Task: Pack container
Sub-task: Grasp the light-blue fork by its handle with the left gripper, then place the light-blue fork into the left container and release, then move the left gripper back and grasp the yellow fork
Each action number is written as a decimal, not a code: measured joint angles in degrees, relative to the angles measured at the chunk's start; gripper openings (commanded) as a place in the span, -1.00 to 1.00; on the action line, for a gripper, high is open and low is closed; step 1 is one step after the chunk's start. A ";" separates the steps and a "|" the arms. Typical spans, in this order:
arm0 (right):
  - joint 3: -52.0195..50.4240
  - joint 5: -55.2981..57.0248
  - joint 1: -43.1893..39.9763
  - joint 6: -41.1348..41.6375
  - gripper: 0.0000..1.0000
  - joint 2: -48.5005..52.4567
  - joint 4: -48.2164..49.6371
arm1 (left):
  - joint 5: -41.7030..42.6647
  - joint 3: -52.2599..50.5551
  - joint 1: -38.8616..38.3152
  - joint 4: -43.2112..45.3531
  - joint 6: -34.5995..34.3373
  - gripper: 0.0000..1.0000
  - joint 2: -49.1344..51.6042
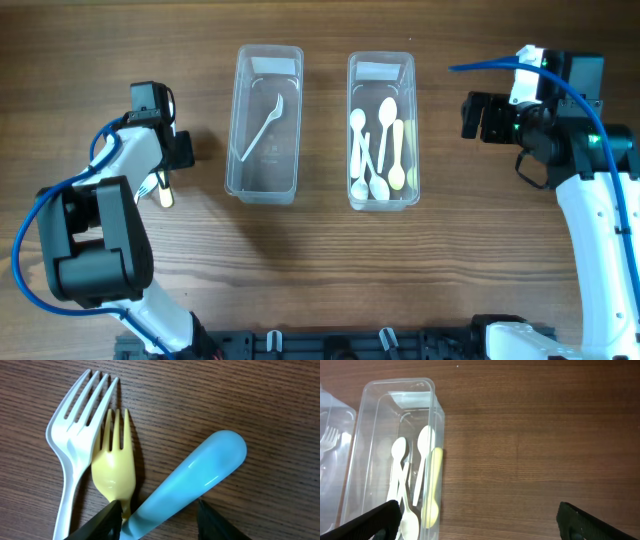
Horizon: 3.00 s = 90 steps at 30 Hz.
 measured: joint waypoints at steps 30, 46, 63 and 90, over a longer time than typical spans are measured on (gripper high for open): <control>0.02 0.00 0.00 0.00 1.00 0.00 0.02 | -0.42 8.72 -2.56 -8.17 -1.33 -0.92 -20.31; 0.02 0.00 0.00 0.00 1.00 0.00 0.02 | 11.69 8.83 -23.12 -10.36 -13.73 0.19 -17.46; 0.00 0.00 0.00 0.00 0.99 0.00 0.00 | 9.90 8.83 -16.39 -12.90 -24.50 0.76 -18.73; 0.02 0.00 0.00 0.00 0.99 0.00 0.02 | 2.62 -5.64 5.22 -17.16 -71.69 0.54 -19.91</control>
